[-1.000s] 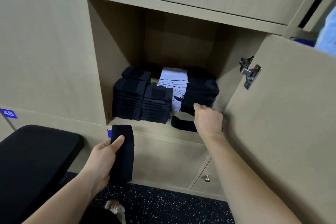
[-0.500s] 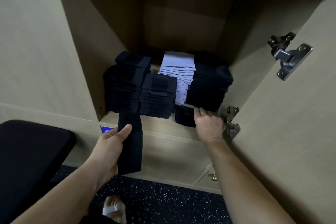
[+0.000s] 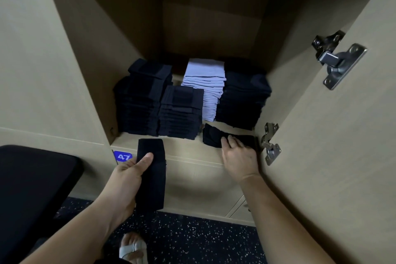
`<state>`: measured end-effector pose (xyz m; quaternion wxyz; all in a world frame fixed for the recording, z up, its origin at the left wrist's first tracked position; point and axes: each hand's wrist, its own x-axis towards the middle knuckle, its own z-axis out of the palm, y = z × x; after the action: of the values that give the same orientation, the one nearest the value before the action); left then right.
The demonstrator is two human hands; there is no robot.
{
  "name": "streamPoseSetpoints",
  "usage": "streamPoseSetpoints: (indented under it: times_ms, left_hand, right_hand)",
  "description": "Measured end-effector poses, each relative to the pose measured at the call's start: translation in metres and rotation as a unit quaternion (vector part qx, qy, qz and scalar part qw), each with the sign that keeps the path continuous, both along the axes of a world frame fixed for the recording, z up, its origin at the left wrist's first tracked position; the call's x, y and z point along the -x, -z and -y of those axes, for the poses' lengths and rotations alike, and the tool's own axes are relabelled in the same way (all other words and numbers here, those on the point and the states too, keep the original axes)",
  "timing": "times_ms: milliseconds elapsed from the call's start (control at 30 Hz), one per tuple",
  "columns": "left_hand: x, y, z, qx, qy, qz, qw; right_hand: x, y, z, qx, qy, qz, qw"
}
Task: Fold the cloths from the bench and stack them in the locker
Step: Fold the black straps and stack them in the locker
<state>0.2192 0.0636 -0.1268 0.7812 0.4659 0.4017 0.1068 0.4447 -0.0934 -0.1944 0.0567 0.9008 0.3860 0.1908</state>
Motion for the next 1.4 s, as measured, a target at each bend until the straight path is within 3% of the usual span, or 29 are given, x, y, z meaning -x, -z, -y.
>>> streamPoseSetpoints:
  times_ms: [500, 733, 833, 933, 1067, 1233, 1400]
  left_hand:
    - [0.0, -0.008, 0.002, -0.026, 0.0, 0.019, 0.999]
    - [0.016, -0.028, 0.011, -0.043, -0.002, 0.031, 0.999]
    - [0.031, -0.042, 0.015, -0.05, 0.01, 0.036, 0.998]
    - [0.048, -0.055, 0.015, -0.067, 0.008, 0.033, 0.997]
    - [0.073, -0.064, 0.016, -0.09, 0.002, 0.02, 0.996]
    - [0.096, -0.079, 0.02, -0.095, 0.038, 0.007, 0.995]
    - [0.102, -0.089, 0.022, -0.108, 0.096, -0.009, 0.989]
  right_hand:
    - [0.015, -0.01, -0.01, -0.041, -0.033, 0.034, 0.998]
    - [0.074, -0.061, -0.011, -0.172, -0.174, 0.07, 0.967]
    - [0.116, -0.081, -0.01, -0.178, -0.258, 0.07, 0.947]
    - [0.155, -0.093, -0.006, -0.194, -0.279, 0.034, 0.94]
    - [0.192, -0.112, -0.004, -0.288, -0.212, -0.085, 0.93]
    - [0.214, -0.129, -0.005, -0.149, -0.319, 0.016, 0.936]
    - [0.223, -0.122, -0.008, -0.176, -0.395, 0.076, 0.898]
